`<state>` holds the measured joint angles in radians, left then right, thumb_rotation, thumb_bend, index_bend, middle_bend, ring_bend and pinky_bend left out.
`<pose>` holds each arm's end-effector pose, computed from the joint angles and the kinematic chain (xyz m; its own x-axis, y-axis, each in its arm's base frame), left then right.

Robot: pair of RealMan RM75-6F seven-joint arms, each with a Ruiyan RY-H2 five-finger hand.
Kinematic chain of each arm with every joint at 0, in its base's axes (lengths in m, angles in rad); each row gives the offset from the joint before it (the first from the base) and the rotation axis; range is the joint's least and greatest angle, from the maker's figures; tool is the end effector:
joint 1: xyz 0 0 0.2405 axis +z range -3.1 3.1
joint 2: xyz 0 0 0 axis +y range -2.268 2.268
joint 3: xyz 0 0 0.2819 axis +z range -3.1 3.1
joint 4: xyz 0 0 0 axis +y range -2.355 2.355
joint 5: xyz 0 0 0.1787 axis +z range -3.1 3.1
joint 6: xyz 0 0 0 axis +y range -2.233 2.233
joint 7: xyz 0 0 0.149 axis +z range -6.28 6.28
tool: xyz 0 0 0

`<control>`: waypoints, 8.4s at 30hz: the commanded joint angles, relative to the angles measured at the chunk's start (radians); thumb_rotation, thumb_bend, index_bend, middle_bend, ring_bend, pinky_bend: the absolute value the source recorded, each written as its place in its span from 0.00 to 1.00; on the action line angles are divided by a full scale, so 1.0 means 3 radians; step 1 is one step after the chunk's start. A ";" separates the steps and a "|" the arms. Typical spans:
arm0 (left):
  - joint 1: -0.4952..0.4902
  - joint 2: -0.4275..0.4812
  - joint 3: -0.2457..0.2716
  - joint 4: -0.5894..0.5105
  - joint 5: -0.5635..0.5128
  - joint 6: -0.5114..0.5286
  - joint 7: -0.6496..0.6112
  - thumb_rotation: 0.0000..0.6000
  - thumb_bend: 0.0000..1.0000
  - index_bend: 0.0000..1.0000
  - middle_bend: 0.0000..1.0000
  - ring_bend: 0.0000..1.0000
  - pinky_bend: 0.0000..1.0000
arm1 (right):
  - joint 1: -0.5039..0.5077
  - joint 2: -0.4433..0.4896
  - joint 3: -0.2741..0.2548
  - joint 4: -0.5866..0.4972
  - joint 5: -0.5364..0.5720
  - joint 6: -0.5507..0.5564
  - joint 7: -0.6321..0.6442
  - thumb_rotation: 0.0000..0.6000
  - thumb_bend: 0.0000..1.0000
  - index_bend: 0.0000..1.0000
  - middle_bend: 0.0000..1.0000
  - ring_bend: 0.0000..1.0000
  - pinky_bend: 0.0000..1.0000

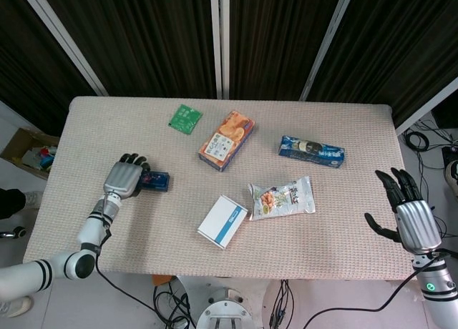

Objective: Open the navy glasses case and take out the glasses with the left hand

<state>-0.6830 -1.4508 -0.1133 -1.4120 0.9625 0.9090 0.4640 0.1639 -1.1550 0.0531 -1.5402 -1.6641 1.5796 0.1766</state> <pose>-0.2449 0.3602 0.0454 0.5913 0.3238 0.7385 0.8063 -0.2191 -0.5495 -0.2887 -0.2075 0.1958 0.2552 0.0876 0.9629 -0.9285 -0.2558 0.2693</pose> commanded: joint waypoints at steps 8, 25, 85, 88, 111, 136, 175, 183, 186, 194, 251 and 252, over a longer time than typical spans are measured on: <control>-0.0199 0.0018 -0.0090 0.0213 -0.0133 -0.0261 -0.0003 1.00 0.55 0.37 0.17 0.10 0.13 | -0.0046 0.0022 -0.0020 0.0002 0.0001 0.0032 0.0040 1.00 0.23 0.02 0.14 0.00 0.02; -0.0299 0.0099 -0.0306 0.0412 -0.0979 -0.0133 0.0031 0.96 0.53 0.18 0.14 0.10 0.13 | -0.0092 0.0009 -0.0021 0.0068 -0.0011 0.0085 0.0126 1.00 0.23 0.02 0.14 0.00 0.02; -0.0201 -0.0278 0.0109 -0.0364 0.0508 0.0221 0.0255 0.00 0.53 0.35 0.12 0.09 0.12 | -0.0064 -0.0044 -0.0016 0.0092 0.0045 -0.0040 0.0104 1.00 0.23 0.02 0.14 0.00 0.03; -0.0198 -0.0290 0.0121 -0.0392 0.0441 0.0234 0.0350 0.00 0.53 0.37 0.12 0.09 0.12 | -0.0069 -0.0043 -0.0018 0.0096 0.0051 -0.0039 0.0113 1.00 0.23 0.02 0.14 0.00 0.03; -0.0036 -0.0213 0.0344 -0.0448 0.0361 0.0420 0.0696 0.00 0.53 0.46 0.12 0.09 0.12 | -0.0071 -0.0062 -0.0029 0.0118 0.0037 -0.0046 0.0141 1.00 0.23 0.02 0.14 0.00 0.03; 0.0047 0.0075 0.0148 0.0026 -0.0175 0.0481 0.0844 0.00 0.54 0.45 0.12 0.09 0.12 | -0.0090 -0.0043 -0.0023 0.0073 0.0042 -0.0010 0.0138 1.00 0.23 0.02 0.14 0.00 0.04; -0.0056 0.0020 -0.0191 -0.0053 -0.0157 -0.0200 -0.0339 0.00 0.53 0.42 0.09 0.09 0.12 | -0.0087 -0.0052 -0.0006 0.0039 0.0066 -0.0054 0.0104 1.00 0.23 0.02 0.14 0.00 0.05; 0.0096 0.0051 -0.0097 0.0028 -0.0139 0.0088 -0.0314 0.36 0.49 0.39 0.09 0.09 0.12 | -0.0049 -0.0074 -0.0001 0.0048 0.0056 -0.0099 0.0106 1.00 0.23 0.02 0.14 0.00 0.05; 0.0131 0.0020 -0.0080 0.0053 -0.0144 0.0114 -0.0350 0.48 0.46 0.38 0.09 0.09 0.12 | -0.0043 -0.0084 -0.0002 0.0053 0.0057 -0.0107 0.0113 1.00 0.23 0.02 0.14 0.00 0.05; 0.0158 -0.0140 -0.0079 0.0174 -0.0143 0.0168 -0.0380 0.71 0.39 0.37 0.10 0.09 0.12 | -0.0047 -0.0086 -0.0003 0.0052 0.0052 -0.0088 0.0116 1.00 0.23 0.02 0.14 0.00 0.05; 0.0145 -0.0571 -0.0309 0.0607 0.0302 0.0562 -0.0916 1.00 0.50 0.48 0.12 0.09 0.12 | -0.0111 -0.0084 -0.0004 0.0090 0.0105 -0.0027 0.0185 1.00 0.23 0.02 0.14 0.00 0.05; 0.0150 -0.0633 -0.0322 0.0698 0.0381 0.0616 -0.1031 1.00 0.50 0.48 0.12 0.09 0.12 | -0.0116 -0.0085 -0.0004 0.0093 0.0108 -0.0023 0.0189 1.00 0.23 0.02 0.14 0.00 0.05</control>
<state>-0.6464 -1.5932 -0.1950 -1.2644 1.0167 1.0452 0.2280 0.1293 -1.1805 0.0520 -1.5125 -1.6319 1.5726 0.2332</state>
